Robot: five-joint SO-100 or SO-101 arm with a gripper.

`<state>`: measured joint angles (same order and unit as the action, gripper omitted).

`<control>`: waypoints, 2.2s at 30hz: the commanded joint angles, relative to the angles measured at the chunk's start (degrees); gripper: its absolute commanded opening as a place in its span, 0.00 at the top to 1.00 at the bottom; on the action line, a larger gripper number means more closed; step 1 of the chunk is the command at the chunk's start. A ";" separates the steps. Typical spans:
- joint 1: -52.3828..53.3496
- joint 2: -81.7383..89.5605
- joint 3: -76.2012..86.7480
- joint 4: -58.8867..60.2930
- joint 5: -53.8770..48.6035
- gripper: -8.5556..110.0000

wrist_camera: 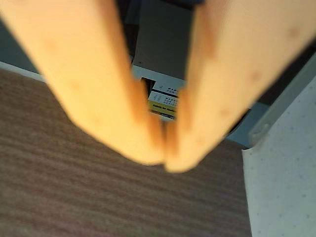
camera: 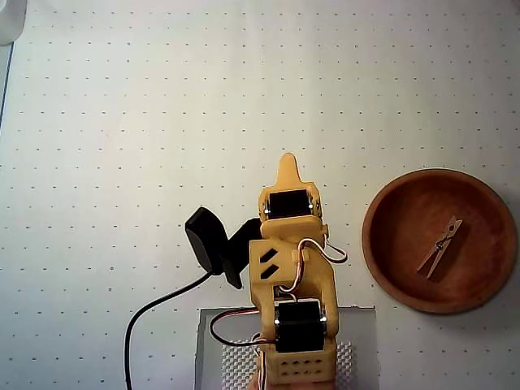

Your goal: Grasp a clothespin and put it in the bowl.

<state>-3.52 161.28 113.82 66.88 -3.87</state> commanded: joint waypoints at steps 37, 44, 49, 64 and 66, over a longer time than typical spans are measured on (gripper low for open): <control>3.78 35.95 51.33 -7.21 0.70 0.95; 3.34 36.04 56.51 -7.21 0.62 0.95; 3.16 36.12 60.47 -7.56 0.62 0.95; 3.25 36.04 65.39 -10.55 1.14 0.95; 3.25 36.04 65.39 -10.55 2.72 0.95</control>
<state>-0.26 196.52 180.26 57.48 -2.72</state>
